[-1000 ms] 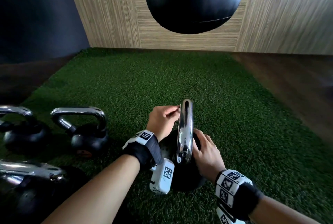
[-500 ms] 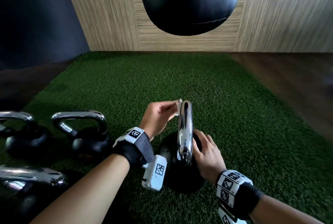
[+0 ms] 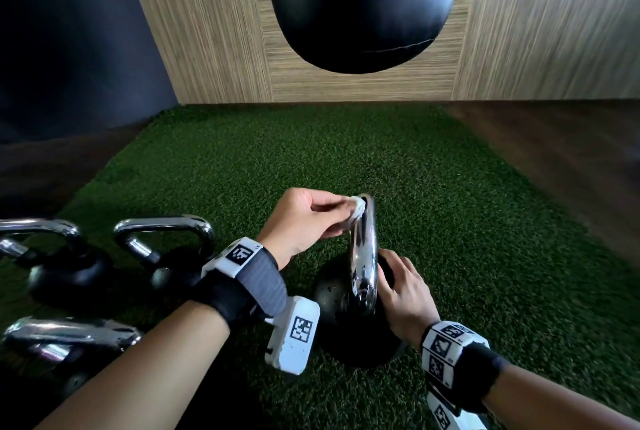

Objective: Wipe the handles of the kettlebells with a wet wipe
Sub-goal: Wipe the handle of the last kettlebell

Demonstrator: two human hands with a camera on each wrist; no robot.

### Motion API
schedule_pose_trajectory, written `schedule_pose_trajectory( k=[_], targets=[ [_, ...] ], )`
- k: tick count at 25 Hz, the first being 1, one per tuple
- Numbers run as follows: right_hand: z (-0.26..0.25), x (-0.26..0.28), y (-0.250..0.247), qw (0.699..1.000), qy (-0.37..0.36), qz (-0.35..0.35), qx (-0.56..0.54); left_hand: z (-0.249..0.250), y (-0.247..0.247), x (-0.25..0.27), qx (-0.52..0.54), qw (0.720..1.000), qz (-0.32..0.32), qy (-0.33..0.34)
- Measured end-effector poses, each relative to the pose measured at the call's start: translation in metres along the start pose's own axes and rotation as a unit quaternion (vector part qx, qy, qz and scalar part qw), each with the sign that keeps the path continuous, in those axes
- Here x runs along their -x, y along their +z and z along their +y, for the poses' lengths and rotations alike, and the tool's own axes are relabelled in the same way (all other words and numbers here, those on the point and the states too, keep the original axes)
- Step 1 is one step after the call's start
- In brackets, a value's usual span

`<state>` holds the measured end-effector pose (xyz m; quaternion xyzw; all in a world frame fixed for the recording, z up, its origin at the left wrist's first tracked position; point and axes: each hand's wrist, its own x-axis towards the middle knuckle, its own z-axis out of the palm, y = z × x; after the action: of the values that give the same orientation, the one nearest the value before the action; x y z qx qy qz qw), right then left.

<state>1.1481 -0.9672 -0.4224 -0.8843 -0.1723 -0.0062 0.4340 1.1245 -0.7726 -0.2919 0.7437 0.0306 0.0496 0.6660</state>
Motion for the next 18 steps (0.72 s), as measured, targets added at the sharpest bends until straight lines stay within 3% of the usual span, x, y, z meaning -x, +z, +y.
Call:
schedule_pose_trajectory(
  k=[3,6,9,15,18],
  targets=[
    [0.002,-0.001,0.0,1.0,-0.002,-0.002,0.003,0.006,0.004,0.002,0.059,0.997,0.008,-0.039],
    [0.001,-0.001,-0.001,1.0,-0.005,-0.01,0.006,0.003,-0.002,0.014,0.096,0.992,-0.04,-0.071],
    [0.001,-0.001,-0.001,1.0,-0.006,0.0,0.0,0.004,-0.008,0.027,0.061,0.993,-0.091,-0.044],
    [-0.001,-0.002,-0.003,0.999,-0.013,-0.027,0.015,-0.009,0.001,0.052,0.115,0.991,-0.064,-0.036],
    [-0.002,-0.001,-0.005,0.999,-0.019,-0.031,0.015,-0.025,-0.003,0.066,0.086,0.994,-0.063,-0.004]
  ],
)
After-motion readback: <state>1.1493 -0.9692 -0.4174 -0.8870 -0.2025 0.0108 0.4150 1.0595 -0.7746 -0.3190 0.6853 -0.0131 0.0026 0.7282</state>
